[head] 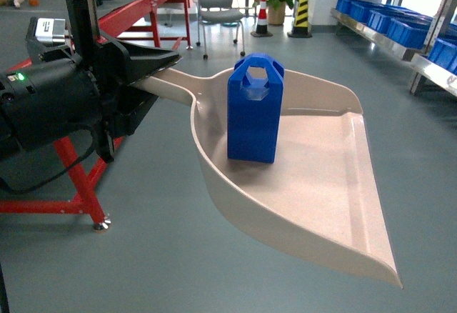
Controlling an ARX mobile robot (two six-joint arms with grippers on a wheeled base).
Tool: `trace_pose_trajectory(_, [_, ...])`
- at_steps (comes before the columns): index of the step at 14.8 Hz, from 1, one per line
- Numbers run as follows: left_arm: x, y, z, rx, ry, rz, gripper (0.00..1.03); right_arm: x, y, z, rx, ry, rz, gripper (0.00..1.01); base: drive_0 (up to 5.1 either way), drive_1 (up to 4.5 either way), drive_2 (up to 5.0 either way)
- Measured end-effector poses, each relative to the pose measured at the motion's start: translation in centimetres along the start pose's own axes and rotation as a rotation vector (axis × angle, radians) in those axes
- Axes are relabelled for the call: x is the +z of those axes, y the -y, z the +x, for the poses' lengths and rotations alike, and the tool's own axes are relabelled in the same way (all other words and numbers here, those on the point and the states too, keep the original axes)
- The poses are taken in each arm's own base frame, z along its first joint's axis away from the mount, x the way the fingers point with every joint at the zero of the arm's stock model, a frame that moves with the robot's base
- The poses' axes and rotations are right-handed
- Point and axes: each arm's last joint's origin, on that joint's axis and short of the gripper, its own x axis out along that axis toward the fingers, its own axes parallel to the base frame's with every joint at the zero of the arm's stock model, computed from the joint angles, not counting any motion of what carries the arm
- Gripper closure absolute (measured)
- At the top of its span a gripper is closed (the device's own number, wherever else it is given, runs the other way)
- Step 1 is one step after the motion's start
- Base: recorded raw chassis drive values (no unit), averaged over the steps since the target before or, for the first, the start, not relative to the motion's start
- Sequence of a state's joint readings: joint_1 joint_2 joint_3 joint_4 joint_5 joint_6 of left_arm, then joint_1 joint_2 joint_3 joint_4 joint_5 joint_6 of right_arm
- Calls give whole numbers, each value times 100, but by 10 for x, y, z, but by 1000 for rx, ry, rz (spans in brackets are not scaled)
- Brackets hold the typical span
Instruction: Place part in tray to right shelf
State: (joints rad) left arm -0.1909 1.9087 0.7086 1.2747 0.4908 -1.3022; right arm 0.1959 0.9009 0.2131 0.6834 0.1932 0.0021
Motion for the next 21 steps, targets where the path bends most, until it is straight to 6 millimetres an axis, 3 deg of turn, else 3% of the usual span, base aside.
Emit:
trace_pose_trajectory(4, [-3,2,2,-12,-12,3,88,0,0,0,-6,3,1,3,488,-244,-244])
trace_pose_trajectory(21, [0,0,0,-6,2,3,88,-1,0,0,-1,-2,0,3,-1,403,-406])
